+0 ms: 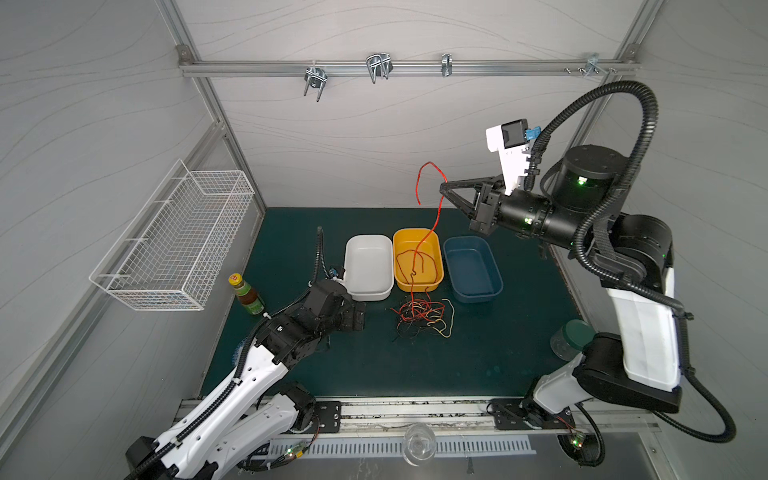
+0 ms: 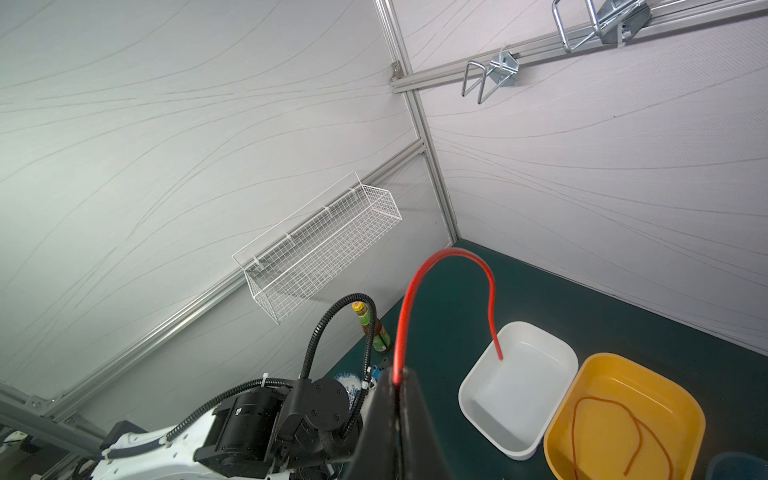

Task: Untangle the cables
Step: 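Raise the red wire high with the right gripper while left gripper approaches pile, then hold the wire pile down with left gripper while right gripper pulls red wire up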

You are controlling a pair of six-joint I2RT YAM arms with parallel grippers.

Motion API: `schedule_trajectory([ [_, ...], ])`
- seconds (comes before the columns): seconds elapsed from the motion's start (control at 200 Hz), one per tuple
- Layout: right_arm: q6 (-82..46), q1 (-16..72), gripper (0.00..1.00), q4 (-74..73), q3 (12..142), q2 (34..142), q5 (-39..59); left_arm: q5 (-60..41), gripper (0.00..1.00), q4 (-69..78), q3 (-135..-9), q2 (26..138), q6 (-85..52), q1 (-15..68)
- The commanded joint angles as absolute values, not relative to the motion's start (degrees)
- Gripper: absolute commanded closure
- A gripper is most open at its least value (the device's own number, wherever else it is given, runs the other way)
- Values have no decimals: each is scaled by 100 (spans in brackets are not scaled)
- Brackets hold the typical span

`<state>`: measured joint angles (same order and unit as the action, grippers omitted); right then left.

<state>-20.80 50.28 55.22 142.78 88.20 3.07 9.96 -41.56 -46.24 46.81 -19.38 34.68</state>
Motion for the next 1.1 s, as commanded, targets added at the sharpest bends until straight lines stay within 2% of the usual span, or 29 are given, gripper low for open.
schedule_trajectory([
  [0.0, -2522, 4498, 100, 5088, 14239, 8930, 1143, 474, 2, -3915, -4683, 4809, -1857, 3497],
  [0.305, -2874, 3943, 100, 4641, 14309, 9214, 2237, -1261, 1, -3355, -4604, 5153, -1723, 3724],
  [0.545, -2945, 3955, 100, 4500, 14211, 9200, 2409, -1420, 1, -3111, -5389, 6416, -2196, 4023],
  [0.7, -2987, 3944, 100, 4388, 14271, 9135, 2522, -1513, 5, -3076, -5989, 7478, -2119, 4619],
  [0.82, -2977, 3929, 100, 4411, 14291, 9089, 2525, -1541, 7, -2876, -6007, 7961, -2145, 4962],
  [0.98, -2989, 3846, 100, 4412, 14291, 8984, 2493, -1364, 7, -2917, -5846, 8394, -2047, 4992],
  [1.096, -3111, 3712, 100, 4306, 14298, 8922, 2452, -1624, 9, -2947, -5933, 8674, -2124, 5012],
])
